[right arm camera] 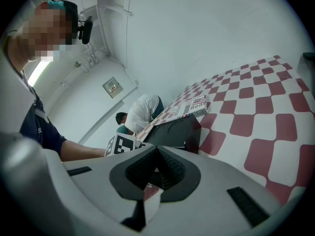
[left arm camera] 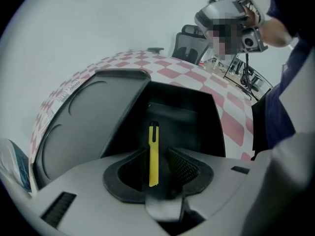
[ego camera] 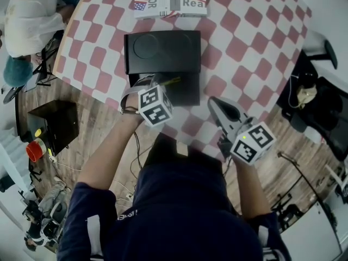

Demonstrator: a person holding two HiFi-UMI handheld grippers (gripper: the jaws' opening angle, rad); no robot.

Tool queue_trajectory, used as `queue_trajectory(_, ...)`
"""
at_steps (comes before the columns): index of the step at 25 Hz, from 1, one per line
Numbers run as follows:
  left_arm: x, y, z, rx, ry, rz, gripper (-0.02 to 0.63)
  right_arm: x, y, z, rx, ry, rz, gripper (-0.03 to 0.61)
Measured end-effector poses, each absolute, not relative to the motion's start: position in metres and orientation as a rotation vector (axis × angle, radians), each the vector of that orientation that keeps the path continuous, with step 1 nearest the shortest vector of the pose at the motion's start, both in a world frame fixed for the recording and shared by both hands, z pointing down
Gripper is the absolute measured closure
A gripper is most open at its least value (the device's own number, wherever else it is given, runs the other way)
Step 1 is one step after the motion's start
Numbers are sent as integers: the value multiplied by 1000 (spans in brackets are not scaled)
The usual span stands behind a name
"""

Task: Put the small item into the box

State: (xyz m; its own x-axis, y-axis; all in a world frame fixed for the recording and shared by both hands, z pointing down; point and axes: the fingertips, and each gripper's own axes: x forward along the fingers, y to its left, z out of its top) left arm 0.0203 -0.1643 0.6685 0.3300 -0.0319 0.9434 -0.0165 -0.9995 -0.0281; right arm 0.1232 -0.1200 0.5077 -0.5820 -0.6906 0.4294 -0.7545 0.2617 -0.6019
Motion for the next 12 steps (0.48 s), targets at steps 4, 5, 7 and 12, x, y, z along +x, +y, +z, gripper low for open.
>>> queue_trajectory(4, 17, -164, 651, -2603, 129, -1759, 448, 120, -119, 505, 1389, -2442, 1217, 561)
queue_trajectory(5, 17, -164, 642, -2631, 160, -1727, 448, 119, -119, 502, 1389, -2448, 1208, 561)
queue_trajectory(7, 17, -165, 619, -2715, 230, -1642, 448, 117, -120, 496, 1390, -2461, 1182, 561)
queue_trajectory(12, 11, -167, 550, -2911, 427, -1377, 466, 111, -120, 473, 1389, -2503, 1095, 561)
